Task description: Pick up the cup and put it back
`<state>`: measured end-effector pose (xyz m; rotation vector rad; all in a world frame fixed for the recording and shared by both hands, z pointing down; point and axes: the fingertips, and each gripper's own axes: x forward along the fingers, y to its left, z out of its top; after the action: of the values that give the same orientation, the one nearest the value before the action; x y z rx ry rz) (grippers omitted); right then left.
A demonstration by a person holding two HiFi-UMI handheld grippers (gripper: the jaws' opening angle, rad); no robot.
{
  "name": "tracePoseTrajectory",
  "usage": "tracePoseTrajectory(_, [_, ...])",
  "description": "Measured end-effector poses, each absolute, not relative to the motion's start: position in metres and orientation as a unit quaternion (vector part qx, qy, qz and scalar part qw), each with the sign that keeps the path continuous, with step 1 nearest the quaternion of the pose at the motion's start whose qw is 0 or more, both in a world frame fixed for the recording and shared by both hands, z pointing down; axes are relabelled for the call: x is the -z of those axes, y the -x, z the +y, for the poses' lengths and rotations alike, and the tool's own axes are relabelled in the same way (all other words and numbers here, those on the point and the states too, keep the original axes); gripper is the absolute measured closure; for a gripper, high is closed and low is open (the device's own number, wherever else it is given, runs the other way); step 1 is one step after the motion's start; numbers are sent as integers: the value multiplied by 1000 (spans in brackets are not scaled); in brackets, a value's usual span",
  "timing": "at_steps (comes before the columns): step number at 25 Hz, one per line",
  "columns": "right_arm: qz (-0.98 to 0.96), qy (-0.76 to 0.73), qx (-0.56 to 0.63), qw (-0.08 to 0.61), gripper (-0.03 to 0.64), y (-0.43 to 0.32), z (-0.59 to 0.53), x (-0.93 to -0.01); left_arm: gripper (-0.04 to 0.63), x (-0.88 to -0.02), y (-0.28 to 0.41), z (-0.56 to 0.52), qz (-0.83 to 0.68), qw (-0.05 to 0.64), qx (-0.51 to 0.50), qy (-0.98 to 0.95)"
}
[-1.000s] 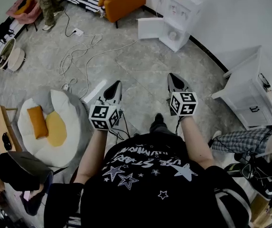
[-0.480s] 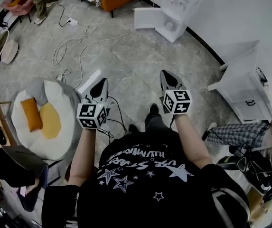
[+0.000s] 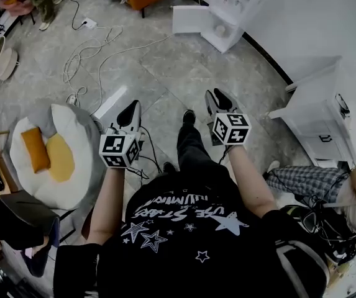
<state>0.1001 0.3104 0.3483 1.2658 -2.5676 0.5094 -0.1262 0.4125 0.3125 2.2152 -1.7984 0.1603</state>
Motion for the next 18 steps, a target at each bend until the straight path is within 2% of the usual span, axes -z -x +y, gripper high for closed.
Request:
tracePoseTrajectory(3, [-875,-430,-188,118,414,-90,273,-364,586,-325,134,389,-625,151,-70,-763])
tracePoseTrajectory(7, [-867,-434,-215,117,372,-81,210,-386,586,-345,141,342,-620,169,-98,-760])
tracePoseTrajectory(18, [-841,-458,-262,118,337,-103,27,-416,586,-343,117,154,-617,178,-113,-759])
